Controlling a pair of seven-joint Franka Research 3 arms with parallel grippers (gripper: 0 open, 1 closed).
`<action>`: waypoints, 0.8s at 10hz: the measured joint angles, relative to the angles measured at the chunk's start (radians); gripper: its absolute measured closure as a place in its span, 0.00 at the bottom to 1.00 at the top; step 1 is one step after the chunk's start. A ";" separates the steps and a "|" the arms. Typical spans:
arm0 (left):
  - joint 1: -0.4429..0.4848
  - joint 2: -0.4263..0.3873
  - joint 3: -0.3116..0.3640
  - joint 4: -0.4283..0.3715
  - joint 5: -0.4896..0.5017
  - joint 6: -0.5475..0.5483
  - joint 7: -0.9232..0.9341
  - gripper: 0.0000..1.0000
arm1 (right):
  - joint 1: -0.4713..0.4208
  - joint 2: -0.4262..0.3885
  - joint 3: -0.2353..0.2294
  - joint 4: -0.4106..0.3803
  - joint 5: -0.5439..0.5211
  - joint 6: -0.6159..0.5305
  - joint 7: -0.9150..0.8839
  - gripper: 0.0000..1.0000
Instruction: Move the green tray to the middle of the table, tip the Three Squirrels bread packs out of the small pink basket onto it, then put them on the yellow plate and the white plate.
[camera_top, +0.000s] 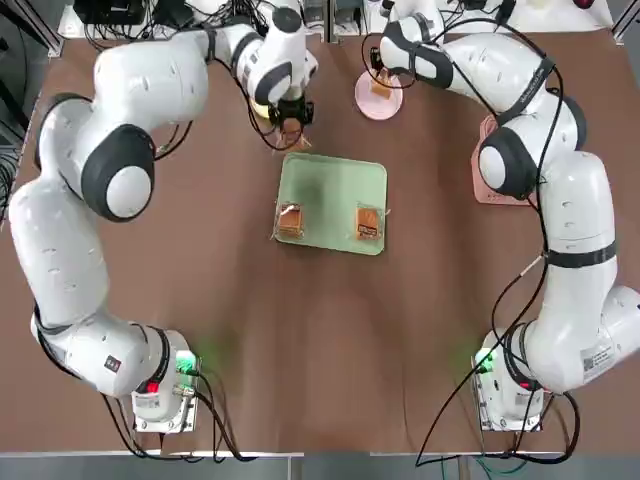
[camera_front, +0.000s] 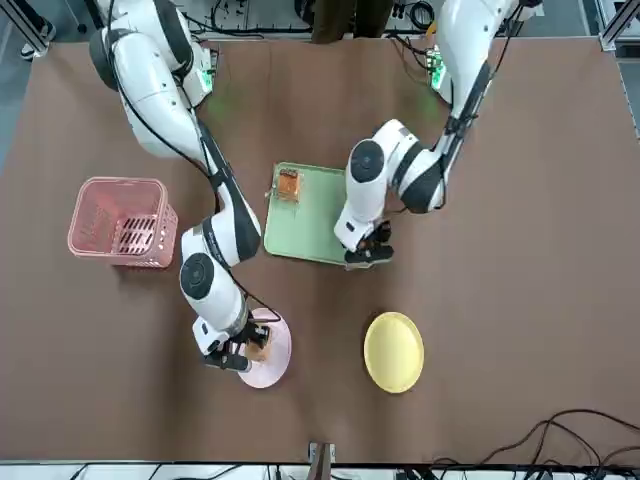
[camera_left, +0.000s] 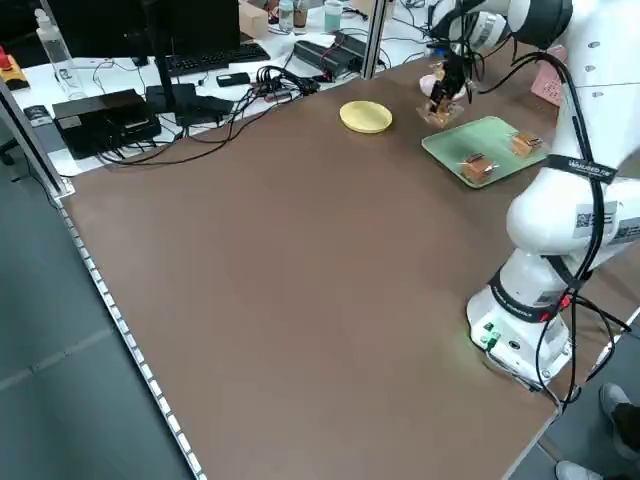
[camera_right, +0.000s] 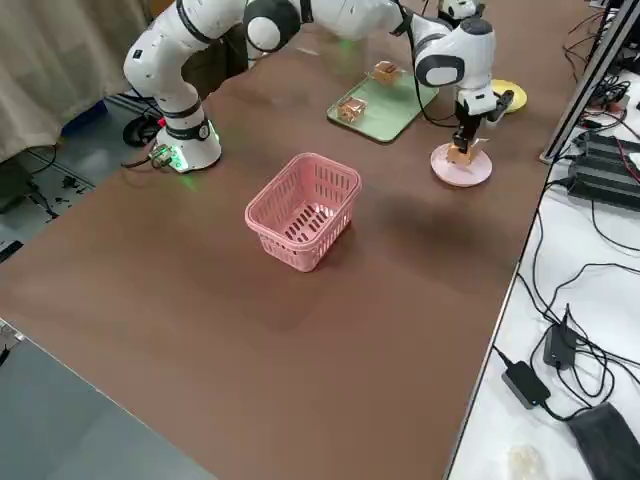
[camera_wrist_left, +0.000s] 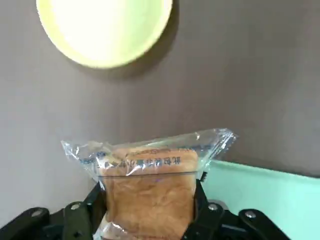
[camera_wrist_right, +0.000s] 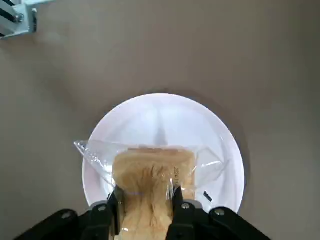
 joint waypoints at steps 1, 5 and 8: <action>0.039 -0.002 0.002 0.021 0.007 0.000 0.092 0.30 | 0.000 0.011 0.001 0.005 0.000 0.001 -0.005 0.60; 0.188 0.089 0.005 0.131 0.047 0.009 0.411 0.30 | -0.001 0.020 0.001 0.009 0.000 0.003 -0.032 0.50; 0.207 0.200 0.012 0.202 0.061 0.143 0.461 0.29 | -0.001 0.017 0.004 0.030 0.000 -0.028 -0.033 0.07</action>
